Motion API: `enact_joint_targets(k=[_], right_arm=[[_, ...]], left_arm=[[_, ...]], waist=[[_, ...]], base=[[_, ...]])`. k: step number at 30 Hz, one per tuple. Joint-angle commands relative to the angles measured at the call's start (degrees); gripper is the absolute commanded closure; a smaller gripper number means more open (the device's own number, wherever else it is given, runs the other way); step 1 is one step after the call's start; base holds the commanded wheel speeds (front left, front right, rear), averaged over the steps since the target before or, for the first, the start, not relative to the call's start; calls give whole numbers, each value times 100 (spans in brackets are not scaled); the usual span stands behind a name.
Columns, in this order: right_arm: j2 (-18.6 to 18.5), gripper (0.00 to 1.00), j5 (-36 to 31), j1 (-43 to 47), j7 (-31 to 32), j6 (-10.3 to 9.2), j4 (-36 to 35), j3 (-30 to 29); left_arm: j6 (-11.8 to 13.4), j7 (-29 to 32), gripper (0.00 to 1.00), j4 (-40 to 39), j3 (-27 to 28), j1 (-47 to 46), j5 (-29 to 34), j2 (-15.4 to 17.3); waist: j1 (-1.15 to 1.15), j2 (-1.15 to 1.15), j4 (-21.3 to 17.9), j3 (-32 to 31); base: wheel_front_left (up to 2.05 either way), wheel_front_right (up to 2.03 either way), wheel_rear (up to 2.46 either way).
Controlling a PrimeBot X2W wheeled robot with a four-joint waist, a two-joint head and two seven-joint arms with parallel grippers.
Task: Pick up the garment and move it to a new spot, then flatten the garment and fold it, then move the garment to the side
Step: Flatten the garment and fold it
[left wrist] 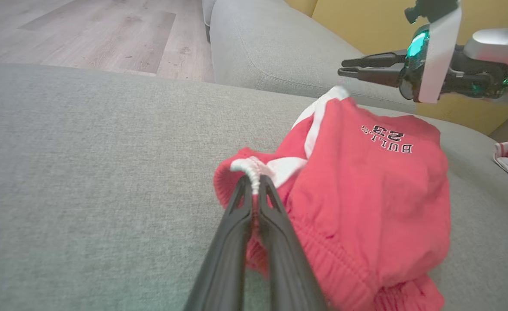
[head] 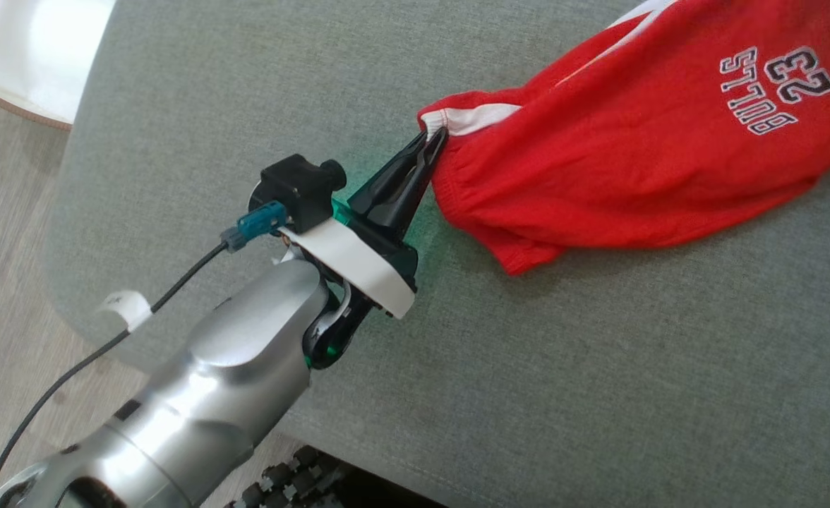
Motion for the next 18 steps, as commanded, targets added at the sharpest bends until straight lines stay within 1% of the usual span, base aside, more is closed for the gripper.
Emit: enact_joint_targets(k=[1, 2, 3, 9, 11, 15, 18], right_arm=[[87, 0, 35, -115, 11, -5, -7, -35], [130, 0, 35, -128, 26, -5, 46, -35], [176, 0, 34, -130, 30, -5, 76, -35], [300, 0, 138, -77, -122, -5, 251, -35], [326, 0, 163, -102, -350, -5, 417, -52], [519, 0, 405, 29, -823, -5, 729, -164], [711, 0, 681, 238, -1271, -5, 978, -412]], left_arm=[[9, -29, 78, -81, 244, -239, -23, 123], [9, -29, 11, -59, 272, -257, -10, 115], [9, -29, 0, -33, 317, -259, -9, 103], [9, -29, 0, 105, 485, -213, 167, 159], [9, -29, 0, 130, 609, -152, 216, 209], [9, -29, 0, 140, 881, 50, 256, 349], [9, -29, 0, 107, 1094, 215, 246, 464]], waist=[[0, 0, -15, 22], [0, 0, -25, 31], [0, 0, -43, 33], [0, 0, -231, -160], [0, 0, -329, -303], [0, 0, -581, -642], [0, 0, -764, -949]], base=[[0, 0, 0], [0, 0, 0], [0, 0, 0], [0, 0, 0], [0, 0, 0], [0, 0, 0], [0, 0, 0]])
